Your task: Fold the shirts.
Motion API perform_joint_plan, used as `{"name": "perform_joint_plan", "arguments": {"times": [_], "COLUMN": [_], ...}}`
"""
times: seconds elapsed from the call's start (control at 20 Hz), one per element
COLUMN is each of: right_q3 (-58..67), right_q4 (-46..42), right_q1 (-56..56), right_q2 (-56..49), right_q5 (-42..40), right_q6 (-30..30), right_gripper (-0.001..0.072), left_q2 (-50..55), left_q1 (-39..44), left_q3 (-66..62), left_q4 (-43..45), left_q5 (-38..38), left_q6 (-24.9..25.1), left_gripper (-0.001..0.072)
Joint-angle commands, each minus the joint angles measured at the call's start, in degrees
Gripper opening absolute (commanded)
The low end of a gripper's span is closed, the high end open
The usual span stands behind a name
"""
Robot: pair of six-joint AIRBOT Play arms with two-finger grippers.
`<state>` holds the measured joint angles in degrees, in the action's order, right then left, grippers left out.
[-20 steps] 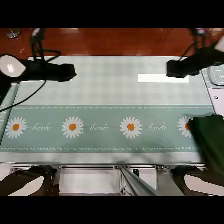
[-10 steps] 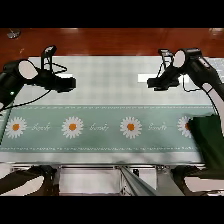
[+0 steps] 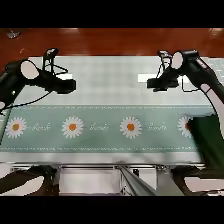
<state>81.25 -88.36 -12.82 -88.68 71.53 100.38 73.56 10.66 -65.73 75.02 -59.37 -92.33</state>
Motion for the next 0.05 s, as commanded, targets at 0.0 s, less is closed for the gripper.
{"name": "perform_joint_plan", "arguments": {"times": [0.0], "right_q3": [0.0], "right_q4": [-0.1], "right_q1": [-0.1], "right_q2": [0.0], "right_q5": [0.0], "right_q6": [0.1], "right_gripper": [0.0024], "left_q2": [0.0], "left_q1": [0.0], "left_q3": [0.0], "left_q4": [0.0], "left_q5": [0.0], "left_q6": [0.1], "left_gripper": [0.0019]}}
